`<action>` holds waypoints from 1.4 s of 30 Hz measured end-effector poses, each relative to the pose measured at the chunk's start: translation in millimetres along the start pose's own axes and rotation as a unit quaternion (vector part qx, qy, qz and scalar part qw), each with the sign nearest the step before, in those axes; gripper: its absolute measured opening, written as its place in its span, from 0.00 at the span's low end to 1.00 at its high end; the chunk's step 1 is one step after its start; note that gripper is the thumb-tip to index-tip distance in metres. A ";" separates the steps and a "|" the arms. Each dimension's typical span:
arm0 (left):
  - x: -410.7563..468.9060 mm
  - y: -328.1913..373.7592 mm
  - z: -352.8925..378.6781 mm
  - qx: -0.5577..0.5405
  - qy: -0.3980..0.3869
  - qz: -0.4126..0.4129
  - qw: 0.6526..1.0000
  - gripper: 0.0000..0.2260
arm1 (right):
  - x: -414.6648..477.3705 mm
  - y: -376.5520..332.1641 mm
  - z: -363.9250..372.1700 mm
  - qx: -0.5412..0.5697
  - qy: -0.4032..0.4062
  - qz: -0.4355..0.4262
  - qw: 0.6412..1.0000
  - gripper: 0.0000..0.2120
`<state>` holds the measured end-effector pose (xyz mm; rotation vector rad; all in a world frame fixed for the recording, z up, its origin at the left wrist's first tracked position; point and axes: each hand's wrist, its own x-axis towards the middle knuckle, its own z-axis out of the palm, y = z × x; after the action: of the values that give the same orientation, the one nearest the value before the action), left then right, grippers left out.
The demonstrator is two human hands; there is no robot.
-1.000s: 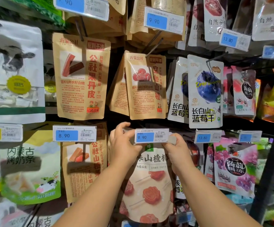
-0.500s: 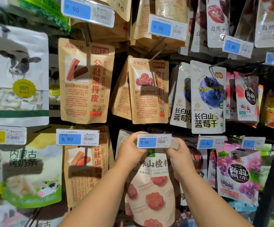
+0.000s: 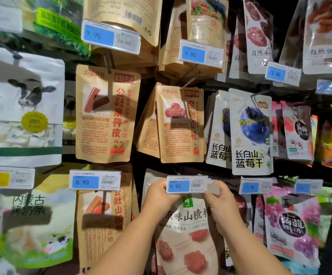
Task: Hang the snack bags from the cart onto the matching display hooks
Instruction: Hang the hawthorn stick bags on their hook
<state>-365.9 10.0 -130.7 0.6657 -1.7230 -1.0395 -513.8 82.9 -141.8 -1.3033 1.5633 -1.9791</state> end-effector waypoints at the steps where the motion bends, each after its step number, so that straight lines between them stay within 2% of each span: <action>1: -0.8 -0.5 0.2 -0.004 0.003 -0.001 1.000 0.12 | -0.9 0.2 -0.5 0.000 -0.006 0.001 1.000 0.04; 12: -5.1 -1.3 2.4 -0.049 0.021 -0.024 0.998 0.12 | -0.4 -1.9 -2.1 -0.009 -0.025 0.002 1.000 0.04; 21: -3.7 -2.1 2.7 -0.018 0.036 -0.042 0.998 0.09 | 0.0 2.1 1.7 -0.040 -0.001 0.001 0.999 0.03; 30: 2.1 -17.8 4.0 -0.016 0.070 -0.078 0.994 0.17 | 4.3 7.1 5.4 -0.062 0.011 0.017 0.998 0.09; 34: 3.3 -18.5 2.8 -0.023 0.068 -0.071 0.995 0.13 | 6.2 10.8 4.4 -0.064 0.011 0.014 0.998 0.05; 37: 2.1 -18.5 1.8 -0.011 0.082 -0.062 0.995 0.11 | 3.2 11.5 5.1 -0.056 0.020 0.009 0.998 0.07; 40: -1.8 -18.3 -0.8 -0.019 0.116 -0.059 0.991 0.04 | -1.3 14.4 6.7 -0.025 0.031 0.019 0.999 0.08; 42: -3.4 -18.0 -2.6 -0.033 0.133 -0.065 0.988 0.05 | -4.5 17.8 6.1 -0.010 0.040 0.030 0.999 0.06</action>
<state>-362.7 3.1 -147.6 0.8439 -1.4228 -1.0422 -511.6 75.9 -159.7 -1.1832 1.6422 -2.0056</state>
